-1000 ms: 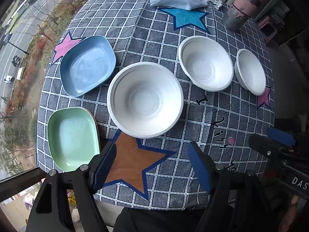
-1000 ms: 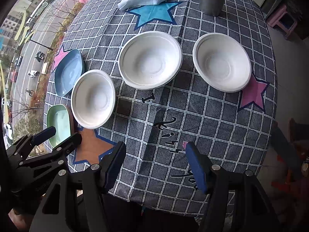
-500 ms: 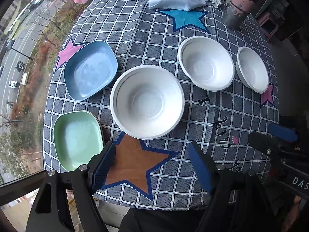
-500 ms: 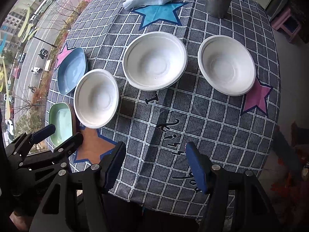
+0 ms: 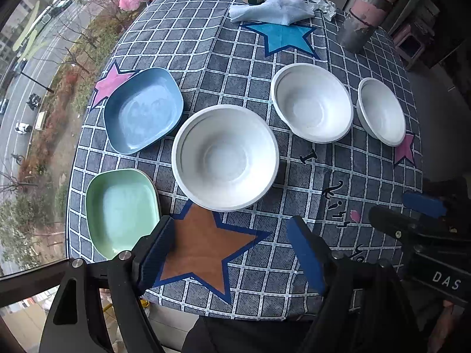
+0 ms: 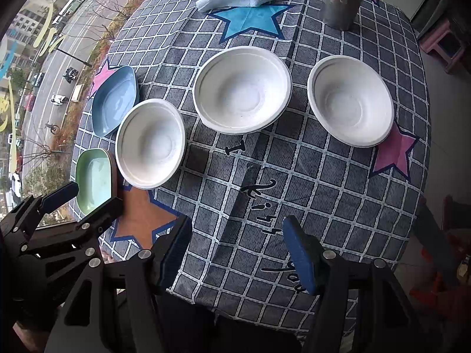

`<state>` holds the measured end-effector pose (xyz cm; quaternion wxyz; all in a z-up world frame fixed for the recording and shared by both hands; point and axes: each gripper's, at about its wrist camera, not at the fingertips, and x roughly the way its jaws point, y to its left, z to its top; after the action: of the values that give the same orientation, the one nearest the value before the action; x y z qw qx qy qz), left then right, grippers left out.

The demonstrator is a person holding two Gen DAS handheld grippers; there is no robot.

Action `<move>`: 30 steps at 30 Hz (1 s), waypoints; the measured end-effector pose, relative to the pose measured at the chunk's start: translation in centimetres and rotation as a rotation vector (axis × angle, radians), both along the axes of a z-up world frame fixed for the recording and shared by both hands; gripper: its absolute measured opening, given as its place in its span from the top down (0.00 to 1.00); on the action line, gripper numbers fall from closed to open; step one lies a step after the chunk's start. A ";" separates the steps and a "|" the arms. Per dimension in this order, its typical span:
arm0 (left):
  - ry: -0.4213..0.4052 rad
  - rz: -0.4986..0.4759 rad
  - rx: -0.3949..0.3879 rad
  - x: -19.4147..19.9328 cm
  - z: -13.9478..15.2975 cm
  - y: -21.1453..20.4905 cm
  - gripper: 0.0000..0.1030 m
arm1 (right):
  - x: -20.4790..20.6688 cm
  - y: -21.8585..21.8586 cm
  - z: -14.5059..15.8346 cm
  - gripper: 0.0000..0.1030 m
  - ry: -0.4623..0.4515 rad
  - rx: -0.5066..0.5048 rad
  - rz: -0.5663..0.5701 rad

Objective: Organize plates and bowls

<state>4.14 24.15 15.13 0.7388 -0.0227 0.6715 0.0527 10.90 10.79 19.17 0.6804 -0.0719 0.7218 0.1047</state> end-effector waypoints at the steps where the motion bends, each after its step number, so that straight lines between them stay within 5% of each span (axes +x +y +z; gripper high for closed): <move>1: 0.003 0.003 0.003 0.0 0.0 0.0 0.19 | 0.0 0.0 0.0 0.36 -0.002 0.000 0.002; 21: 0.025 0.091 -0.008 -1.5 -0.1 0.7 0.18 | -0.4 -0.1 -0.2 0.36 0.019 0.021 0.035; 30: 0.015 0.020 0.045 -1.5 0.3 -1.5 0.18 | -0.5 -0.8 -0.2 0.36 0.022 0.024 0.031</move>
<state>2.64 22.69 15.45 0.7333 -0.0125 0.6756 0.0754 10.43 9.96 18.99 0.6714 -0.0737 0.7269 0.1244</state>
